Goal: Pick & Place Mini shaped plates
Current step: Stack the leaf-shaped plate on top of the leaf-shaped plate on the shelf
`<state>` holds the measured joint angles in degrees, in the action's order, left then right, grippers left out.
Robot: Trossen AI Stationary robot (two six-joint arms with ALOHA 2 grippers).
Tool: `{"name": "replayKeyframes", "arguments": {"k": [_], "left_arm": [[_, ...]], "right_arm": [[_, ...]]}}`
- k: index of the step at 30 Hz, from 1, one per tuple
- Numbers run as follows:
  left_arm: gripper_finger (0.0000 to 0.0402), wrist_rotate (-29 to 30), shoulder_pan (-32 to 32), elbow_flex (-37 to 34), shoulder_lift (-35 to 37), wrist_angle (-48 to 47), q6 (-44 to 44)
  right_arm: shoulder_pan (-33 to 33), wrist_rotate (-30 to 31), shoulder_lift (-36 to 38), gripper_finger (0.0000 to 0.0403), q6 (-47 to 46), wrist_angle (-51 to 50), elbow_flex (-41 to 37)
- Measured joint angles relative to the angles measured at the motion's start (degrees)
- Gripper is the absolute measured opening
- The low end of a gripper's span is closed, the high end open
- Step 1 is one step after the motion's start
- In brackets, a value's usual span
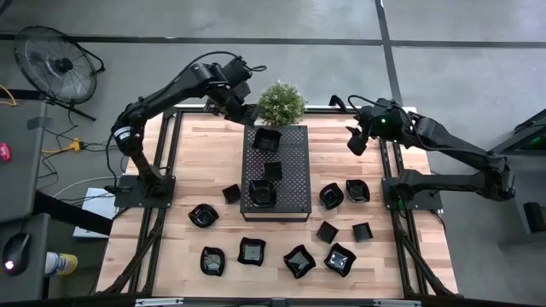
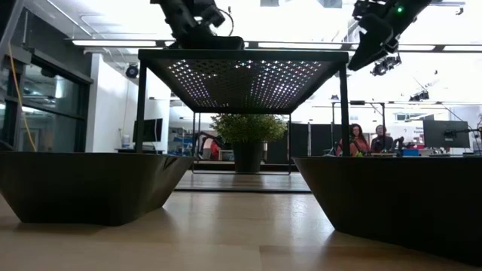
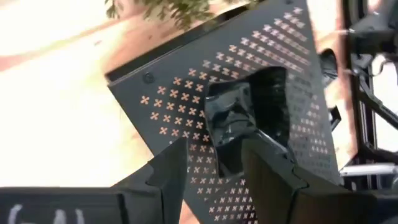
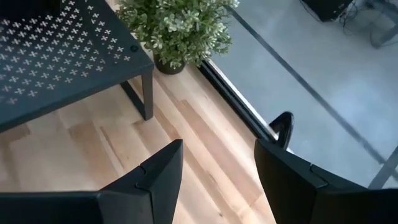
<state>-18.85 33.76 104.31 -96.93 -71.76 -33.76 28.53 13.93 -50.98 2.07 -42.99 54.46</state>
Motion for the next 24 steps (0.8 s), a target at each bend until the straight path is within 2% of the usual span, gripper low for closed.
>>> {"name": "replayKeyframes", "arguments": {"k": [11,16,24], "left_arm": [[0.0150,4.7,0.0,0.0,7.0,-0.1,11.0],[0.0150,4.9,-0.1,0.0,9.2,0.1,15.9],[0.0150,5.3,-3.6,0.0,10.3,0.5,20.4]], "right_arm": [[0.0,-3.7,0.3,0.0194,-8.7,-10.0,0.0],[0.0,-5.0,0.3,0.0194,-12.3,-12.8,0.0],[0.0,-8.3,-1.5,0.0194,-17.2,-15.8,0.0]]}}
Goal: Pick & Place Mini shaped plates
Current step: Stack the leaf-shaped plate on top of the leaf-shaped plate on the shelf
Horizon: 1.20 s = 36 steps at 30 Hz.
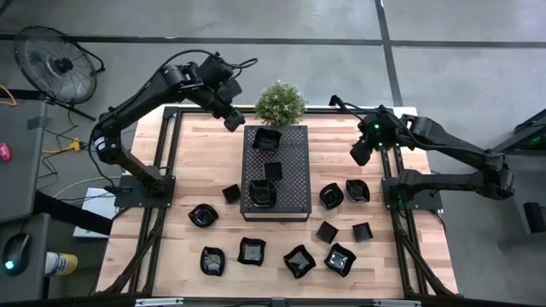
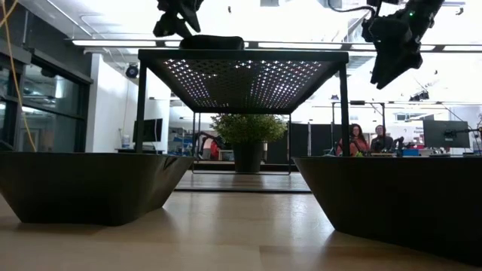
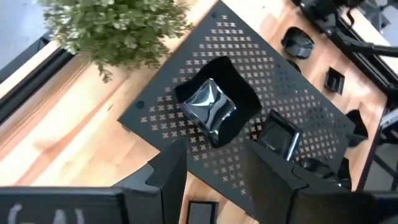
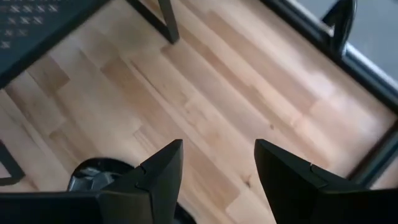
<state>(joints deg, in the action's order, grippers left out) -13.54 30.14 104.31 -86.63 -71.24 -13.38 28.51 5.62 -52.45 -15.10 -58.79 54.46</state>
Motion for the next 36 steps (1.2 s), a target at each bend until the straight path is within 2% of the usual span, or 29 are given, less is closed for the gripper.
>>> {"name": "replayKeyframes", "arguments": {"k": [6,9,13,19,22,29,36], "left_arm": [[0.0150,0.6,-2.3,-0.1,0.2,-0.9,2.8],[0.0150,-0.3,-2.2,-2.4,2.0,1.1,3.3],[0.0150,-1.5,-2.0,-10.6,7.1,6.6,2.6],[0.0149,-6.6,-2.1,-26.6,17.9,20.4,-3.6],[0.0149,-7.2,-3.1,-33.0,22.5,25.7,-6.4],[0.0149,-7.3,-5.4,-43.3,32.0,31.0,-9.9],[0.0149,-7.1,-8.2,-50.1,38.4,35.1,-12.4]], "right_arm": [[0.0,-1.7,-0.8,0.0194,-5.6,-6.6,0.0],[0.0,-3.3,-1.6,0.0194,-10.8,-11.0,0.0],[0.0,-4.7,-2.7,0.0194,-15.8,-14.7,0.0],[0.0,-7.5,-4.0,0.0194,-18.7,-15.5,0.0],[-0.1,-7.5,-4.6,0.0194,-19.9,-15.3,-0.2],[-1.7,-11.6,-4.1,0.0194,-27.4,-10.3,-10.2],[-6.8,-11.4,-2.5,0.0194,-39.9,-5.2,-18.2]]}}
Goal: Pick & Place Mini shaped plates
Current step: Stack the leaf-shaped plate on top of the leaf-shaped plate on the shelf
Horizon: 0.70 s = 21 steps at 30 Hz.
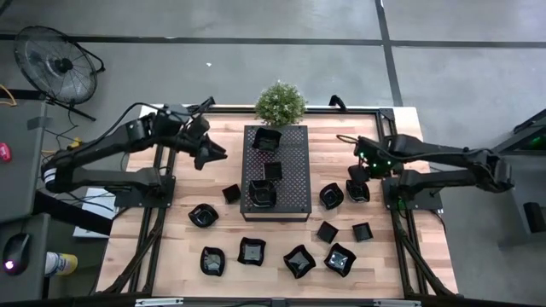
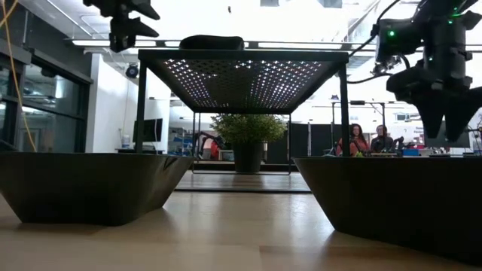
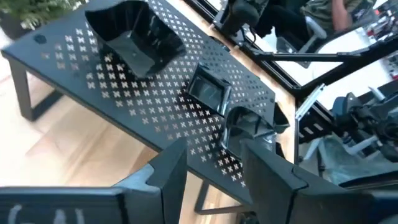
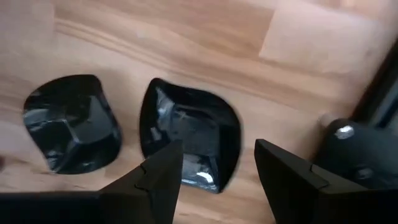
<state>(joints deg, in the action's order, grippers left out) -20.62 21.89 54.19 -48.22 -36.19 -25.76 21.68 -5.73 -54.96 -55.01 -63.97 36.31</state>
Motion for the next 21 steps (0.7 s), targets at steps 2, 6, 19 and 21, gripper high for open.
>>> {"name": "replayKeyframes", "arguments": {"k": [2,6,19,21], "left_arm": [[0.0149,0.0,-0.3,-1.1,0.9,0.2,-0.1],[0.0149,-1.0,-0.2,-2.4,1.9,0.0,-0.1],[0.0149,-6.1,-0.2,-2.4,2.7,0.2,5.6],[0.0149,-7.0,-0.2,-2.4,2.7,0.2,5.8]], "right_arm": [[-1.5,1.0,-0.1,0.0194,-2.7,0.5,-0.1],[-3.6,1.4,-0.2,0.0194,-8.7,1.3,0.0],[-4.8,1.0,-0.3,0.0194,-3.5,4.3,0.0],[-4.8,0.6,-0.3,0.0194,-2.0,5.9,0.0]]}}
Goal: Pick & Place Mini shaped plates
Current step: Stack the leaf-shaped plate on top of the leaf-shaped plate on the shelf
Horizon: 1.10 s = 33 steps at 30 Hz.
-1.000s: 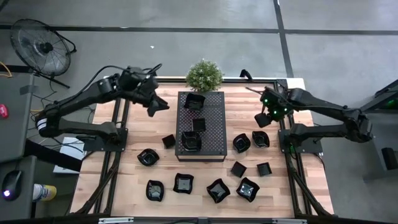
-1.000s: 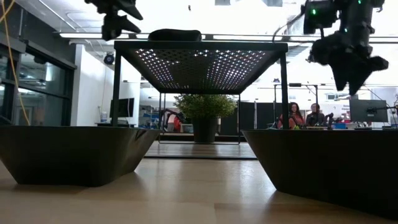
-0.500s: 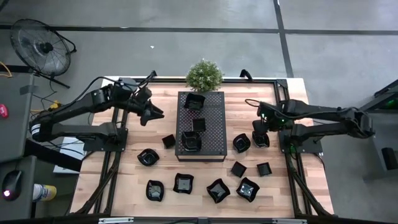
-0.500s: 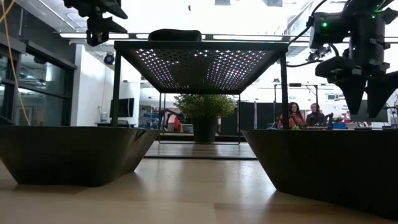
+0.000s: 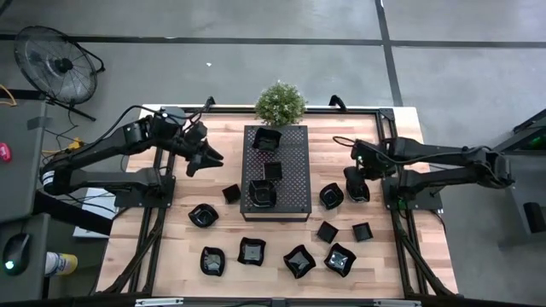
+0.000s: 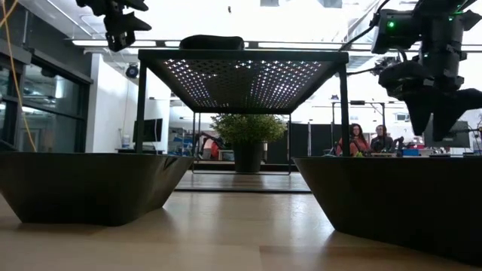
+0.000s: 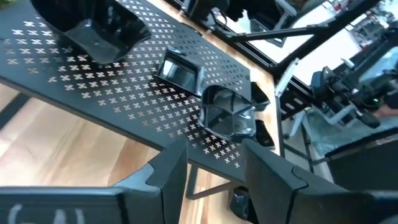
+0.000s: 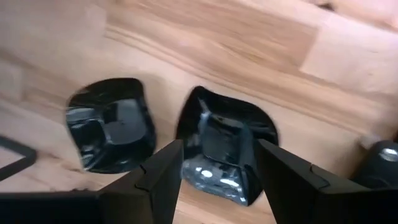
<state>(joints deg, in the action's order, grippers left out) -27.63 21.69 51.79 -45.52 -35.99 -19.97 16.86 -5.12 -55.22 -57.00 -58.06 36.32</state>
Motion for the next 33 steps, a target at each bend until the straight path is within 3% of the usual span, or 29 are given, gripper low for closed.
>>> {"name": "replayKeyframes", "arguments": {"k": [4,11,23,33], "left_arm": [[0.0149,-0.6,0.0,0.0,0.2,-0.1,0.0],[0.0149,-1.4,0.0,0.0,1.2,-0.2,0.0],[0.0149,-2.0,0.0,0.0,2.0,-0.6,-0.3],[0.0149,-3.0,0.0,0.0,2.0,-0.6,-0.5]], "right_arm": [[-1.0,-3.8,-0.6,0.0194,-1.3,1.7,-0.3],[-8.9,-6.8,-4.5,0.0194,-2.4,9.3,-2.4],[-20.9,0.3,-11.7,0.0194,-7.4,10.0,-1.5],[-27.3,5.5,-18.3,0.0194,-6.0,11.1,-1.5]]}}
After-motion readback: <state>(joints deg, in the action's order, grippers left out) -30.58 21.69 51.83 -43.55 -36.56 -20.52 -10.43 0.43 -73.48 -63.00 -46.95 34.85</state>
